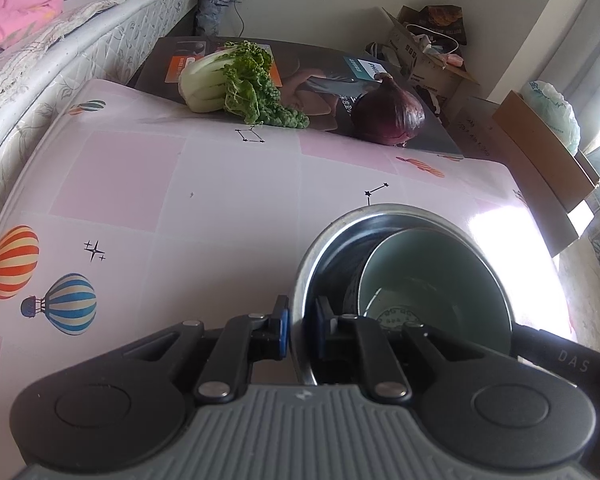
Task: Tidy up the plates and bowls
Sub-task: 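Lift the steel bowl with both grippers and carry it over the white plate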
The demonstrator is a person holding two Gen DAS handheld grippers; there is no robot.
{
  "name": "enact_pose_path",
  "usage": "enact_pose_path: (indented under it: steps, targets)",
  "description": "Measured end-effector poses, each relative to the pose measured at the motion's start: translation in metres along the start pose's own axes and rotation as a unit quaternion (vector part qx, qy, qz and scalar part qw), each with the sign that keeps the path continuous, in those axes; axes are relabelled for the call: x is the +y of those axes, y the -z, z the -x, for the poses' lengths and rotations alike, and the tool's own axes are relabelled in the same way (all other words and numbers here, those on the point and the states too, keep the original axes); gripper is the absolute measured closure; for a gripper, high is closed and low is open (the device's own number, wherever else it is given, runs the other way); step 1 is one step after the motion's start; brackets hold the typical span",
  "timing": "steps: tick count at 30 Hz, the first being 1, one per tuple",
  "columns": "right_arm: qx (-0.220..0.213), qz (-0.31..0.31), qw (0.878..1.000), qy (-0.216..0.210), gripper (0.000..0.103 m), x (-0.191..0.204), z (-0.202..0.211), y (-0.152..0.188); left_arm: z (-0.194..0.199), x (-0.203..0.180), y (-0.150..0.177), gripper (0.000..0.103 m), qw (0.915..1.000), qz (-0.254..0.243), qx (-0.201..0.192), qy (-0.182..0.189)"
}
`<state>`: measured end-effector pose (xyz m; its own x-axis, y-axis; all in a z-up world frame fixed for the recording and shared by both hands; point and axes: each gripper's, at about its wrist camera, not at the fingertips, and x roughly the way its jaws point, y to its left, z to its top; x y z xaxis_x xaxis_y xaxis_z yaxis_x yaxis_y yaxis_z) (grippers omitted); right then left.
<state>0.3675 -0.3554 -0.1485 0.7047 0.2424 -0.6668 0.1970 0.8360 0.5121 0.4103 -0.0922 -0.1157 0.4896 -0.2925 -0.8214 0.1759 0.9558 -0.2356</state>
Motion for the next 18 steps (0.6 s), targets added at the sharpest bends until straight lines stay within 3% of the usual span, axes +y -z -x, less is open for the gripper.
enact_pose_path:
  steps: [18]
  targets:
    - [-0.016,0.009,1.0,-0.004,0.093,0.008,0.024,-0.002,0.025,-0.006,0.0,0.09,0.9997,-0.005,-0.023,0.01]
